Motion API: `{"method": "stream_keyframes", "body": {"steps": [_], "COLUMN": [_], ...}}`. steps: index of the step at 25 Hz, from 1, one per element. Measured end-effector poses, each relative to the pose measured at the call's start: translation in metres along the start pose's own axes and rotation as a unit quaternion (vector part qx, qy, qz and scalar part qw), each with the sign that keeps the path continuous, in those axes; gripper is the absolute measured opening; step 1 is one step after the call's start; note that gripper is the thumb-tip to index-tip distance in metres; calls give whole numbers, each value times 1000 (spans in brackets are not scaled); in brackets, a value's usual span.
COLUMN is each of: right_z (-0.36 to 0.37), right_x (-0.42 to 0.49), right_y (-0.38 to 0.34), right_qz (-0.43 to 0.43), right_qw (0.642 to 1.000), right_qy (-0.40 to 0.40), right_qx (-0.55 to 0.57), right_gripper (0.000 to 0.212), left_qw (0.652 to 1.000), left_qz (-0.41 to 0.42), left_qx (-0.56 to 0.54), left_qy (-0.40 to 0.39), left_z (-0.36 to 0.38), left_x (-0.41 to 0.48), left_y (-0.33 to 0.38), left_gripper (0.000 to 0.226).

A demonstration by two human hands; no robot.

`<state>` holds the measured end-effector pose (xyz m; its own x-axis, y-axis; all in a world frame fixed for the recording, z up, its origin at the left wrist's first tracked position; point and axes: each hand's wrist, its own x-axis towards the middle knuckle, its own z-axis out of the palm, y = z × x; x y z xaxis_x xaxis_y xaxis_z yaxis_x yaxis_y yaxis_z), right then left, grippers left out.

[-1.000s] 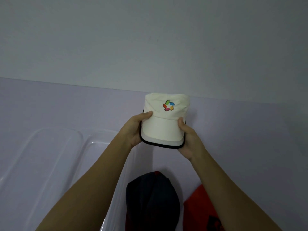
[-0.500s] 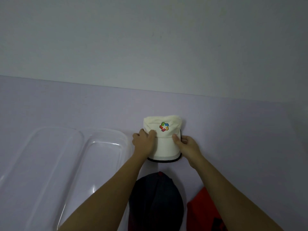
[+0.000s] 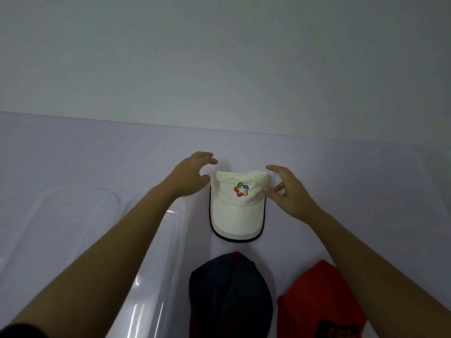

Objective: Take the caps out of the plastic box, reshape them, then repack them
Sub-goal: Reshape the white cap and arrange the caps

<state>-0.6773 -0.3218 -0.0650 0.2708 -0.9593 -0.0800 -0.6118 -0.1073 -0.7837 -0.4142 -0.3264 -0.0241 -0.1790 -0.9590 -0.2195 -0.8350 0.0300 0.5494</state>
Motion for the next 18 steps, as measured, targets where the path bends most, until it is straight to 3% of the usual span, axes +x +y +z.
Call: {"method": "stream_keyframes", "body": {"steps": [3,8,13,18], "right_z": [6,1,-3,-1], "right_x": [7,27,29,31], "right_y": [1,9,4,11], "right_qz": [13,41,14,36], "right_qw": [998,987,995,992], "right_qy": [-57,-44,-93,-110], "right_qx": [-3,-151,-35,-57], "right_gripper": [45,34,18,22], "left_qw": [993,997,985,993], "left_qz": [35,9,-46,-13], "left_qx": [26,49,-99,-10], "left_qy": [-107,-67,-132,-120], "left_z": [7,15,10,11], "left_x": [9,18,19,21], "left_y": [-5,-14,-9,-3], "left_gripper": [39,29,24,23]}}
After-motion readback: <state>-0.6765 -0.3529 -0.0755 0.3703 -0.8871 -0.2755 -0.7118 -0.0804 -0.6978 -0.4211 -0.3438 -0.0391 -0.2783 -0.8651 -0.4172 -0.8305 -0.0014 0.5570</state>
